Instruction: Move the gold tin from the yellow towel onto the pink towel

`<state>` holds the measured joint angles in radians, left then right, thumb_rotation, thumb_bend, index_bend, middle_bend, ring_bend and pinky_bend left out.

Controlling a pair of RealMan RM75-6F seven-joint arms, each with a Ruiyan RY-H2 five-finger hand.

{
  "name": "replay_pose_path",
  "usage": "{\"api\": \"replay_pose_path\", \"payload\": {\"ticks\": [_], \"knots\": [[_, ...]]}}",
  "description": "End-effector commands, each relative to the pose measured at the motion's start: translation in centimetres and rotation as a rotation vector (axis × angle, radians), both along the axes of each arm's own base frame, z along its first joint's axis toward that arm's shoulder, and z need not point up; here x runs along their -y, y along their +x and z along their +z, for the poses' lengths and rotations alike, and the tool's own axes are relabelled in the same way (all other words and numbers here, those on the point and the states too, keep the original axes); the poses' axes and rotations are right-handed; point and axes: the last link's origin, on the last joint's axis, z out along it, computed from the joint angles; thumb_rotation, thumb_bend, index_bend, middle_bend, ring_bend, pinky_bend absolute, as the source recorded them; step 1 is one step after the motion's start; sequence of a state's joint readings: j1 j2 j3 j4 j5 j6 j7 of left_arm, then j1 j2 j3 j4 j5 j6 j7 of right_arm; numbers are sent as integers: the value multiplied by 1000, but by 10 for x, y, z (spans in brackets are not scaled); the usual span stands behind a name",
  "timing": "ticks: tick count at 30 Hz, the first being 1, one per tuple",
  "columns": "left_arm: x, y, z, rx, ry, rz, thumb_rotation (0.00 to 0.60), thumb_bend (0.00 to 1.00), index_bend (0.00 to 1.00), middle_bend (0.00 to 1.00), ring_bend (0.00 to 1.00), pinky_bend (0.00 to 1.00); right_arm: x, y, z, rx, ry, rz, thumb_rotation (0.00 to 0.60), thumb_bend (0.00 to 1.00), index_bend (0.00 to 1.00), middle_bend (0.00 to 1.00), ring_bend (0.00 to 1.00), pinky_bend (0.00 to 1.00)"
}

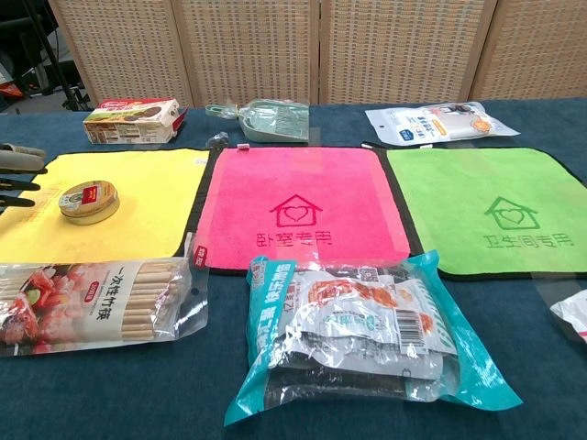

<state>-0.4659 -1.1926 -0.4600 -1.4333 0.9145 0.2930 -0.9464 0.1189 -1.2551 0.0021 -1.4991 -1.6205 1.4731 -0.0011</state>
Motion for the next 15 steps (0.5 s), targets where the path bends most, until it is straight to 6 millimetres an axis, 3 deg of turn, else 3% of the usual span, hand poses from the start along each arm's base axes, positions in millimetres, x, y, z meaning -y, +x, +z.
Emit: {"api": "replay_pose_path", "payload": {"ticks": [1,15], "knots": [[-3,4,-4,6,-5,-9,600,212,57,0,0,0,0,0,0,1,0,2,600,363,149,0,0,75],[-5,15,-20,28,-24,-19,600,213,57,0,0,0,-1,1,0,4,1,6,600,363,149,0,0,75]]}}
